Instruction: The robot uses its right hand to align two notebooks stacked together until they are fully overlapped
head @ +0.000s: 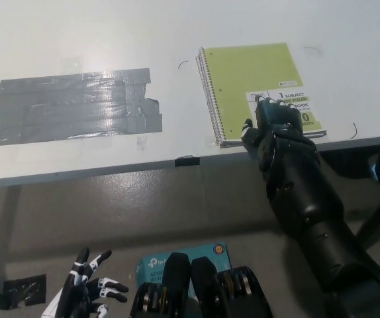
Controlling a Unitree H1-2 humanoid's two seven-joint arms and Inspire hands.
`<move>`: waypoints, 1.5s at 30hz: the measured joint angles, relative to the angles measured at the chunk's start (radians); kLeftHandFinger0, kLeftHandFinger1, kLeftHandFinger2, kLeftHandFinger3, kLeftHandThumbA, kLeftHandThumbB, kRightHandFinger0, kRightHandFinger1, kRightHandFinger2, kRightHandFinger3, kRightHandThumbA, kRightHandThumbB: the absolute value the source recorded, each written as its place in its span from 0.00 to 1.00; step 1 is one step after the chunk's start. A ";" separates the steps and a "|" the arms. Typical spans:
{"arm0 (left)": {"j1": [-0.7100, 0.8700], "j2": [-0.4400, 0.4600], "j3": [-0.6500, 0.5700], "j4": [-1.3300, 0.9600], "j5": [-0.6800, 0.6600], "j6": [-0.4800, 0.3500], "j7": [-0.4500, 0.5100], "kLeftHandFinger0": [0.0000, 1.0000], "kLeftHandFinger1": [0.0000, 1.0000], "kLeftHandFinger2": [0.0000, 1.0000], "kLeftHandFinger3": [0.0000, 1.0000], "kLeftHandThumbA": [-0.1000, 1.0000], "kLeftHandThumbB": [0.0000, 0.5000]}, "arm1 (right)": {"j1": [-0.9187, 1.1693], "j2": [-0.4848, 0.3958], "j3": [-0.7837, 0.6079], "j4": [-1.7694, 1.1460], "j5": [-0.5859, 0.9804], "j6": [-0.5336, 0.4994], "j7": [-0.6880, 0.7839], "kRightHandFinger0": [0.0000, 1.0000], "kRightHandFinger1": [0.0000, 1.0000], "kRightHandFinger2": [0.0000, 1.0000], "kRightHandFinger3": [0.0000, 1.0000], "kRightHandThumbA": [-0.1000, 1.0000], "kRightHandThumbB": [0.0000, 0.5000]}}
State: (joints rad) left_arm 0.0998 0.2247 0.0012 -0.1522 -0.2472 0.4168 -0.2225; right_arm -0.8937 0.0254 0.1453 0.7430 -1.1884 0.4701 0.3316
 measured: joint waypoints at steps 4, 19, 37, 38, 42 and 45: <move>0.000 0.000 0.000 0.000 0.000 0.000 0.000 0.30 0.45 0.44 1.00 1.00 1.00 | 0.000 0.002 -0.007 0.000 -0.003 0.000 0.000 1.00 1.00 1.00 1.00 1.00 0.90; 0.005 0.001 -0.002 0.001 0.005 0.000 0.000 0.47 0.48 0.42 1.00 1.00 1.00 | 0.003 0.033 -0.022 -0.017 -0.067 0.000 -0.013 1.00 1.00 1.00 1.00 1.00 1.00; 0.047 0.001 0.002 0.007 0.002 -0.001 -0.003 0.33 0.47 0.53 1.00 1.00 1.00 | -0.057 -0.032 0.039 -0.077 -0.087 0.000 0.044 1.00 1.00 1.00 1.00 1.00 1.00; 0.048 0.001 0.003 0.008 0.002 -0.001 -0.004 0.34 0.46 0.52 1.00 1.00 1.00 | -0.062 -0.038 0.040 -0.079 -0.086 0.000 0.044 1.00 1.00 1.00 1.00 1.00 0.99; 0.052 0.001 0.005 0.018 0.002 -0.006 -0.005 0.37 0.46 0.50 1.00 1.00 1.00 | -0.095 -0.066 0.048 -0.094 -0.083 0.000 0.048 1.00 1.00 1.00 1.00 1.00 1.00; 0.056 0.002 0.006 0.021 0.003 -0.010 -0.006 0.39 0.47 0.50 1.00 1.00 1.00 | -0.142 -0.082 0.058 -0.104 -0.082 0.000 0.058 1.00 1.00 1.00 1.00 1.00 1.00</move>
State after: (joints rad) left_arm 0.1559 0.2262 0.0068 -0.1313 -0.2446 0.4072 -0.2284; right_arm -1.0359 -0.0567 0.2031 0.6394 -1.2699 0.4700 0.3891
